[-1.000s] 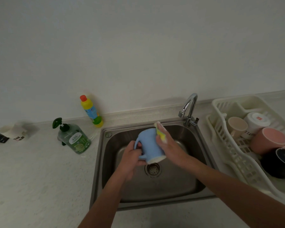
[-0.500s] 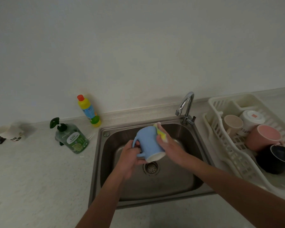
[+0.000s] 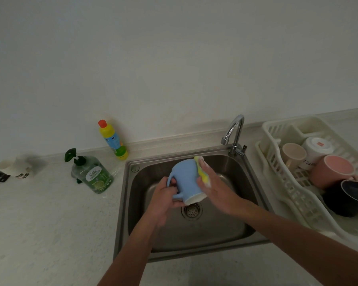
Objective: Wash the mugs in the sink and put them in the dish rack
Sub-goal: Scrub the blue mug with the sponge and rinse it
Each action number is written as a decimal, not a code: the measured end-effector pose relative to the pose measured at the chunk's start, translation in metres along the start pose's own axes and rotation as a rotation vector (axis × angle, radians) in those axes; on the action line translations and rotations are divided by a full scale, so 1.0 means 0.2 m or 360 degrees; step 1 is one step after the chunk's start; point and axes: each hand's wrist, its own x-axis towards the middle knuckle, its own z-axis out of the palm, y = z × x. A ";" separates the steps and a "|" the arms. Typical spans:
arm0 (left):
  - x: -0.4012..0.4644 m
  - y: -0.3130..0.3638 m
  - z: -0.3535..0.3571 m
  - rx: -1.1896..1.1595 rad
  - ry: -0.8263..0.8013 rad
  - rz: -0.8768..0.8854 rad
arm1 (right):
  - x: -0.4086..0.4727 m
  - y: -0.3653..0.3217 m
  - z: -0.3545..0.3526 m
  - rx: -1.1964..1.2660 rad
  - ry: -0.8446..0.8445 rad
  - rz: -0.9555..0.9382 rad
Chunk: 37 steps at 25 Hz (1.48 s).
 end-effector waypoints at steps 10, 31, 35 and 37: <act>-0.01 0.01 0.02 -0.0031 -0.0064 0.0010 | 0.03 0.00 -0.02 0.0140 0.0072 0.0047; -0.06 -0.03 0.07 0.0214 -0.0185 0.0094 | -0.05 -0.02 0.06 -0.0658 -0.0007 -0.0482; -0.06 -0.03 0.06 0.0167 -0.0071 0.0043 | -0.03 0.07 -0.03 0.0251 0.0041 -0.0011; -0.05 -0.01 0.05 0.0128 -0.0020 0.0056 | -0.09 0.09 -0.02 0.0043 -0.0005 -0.0041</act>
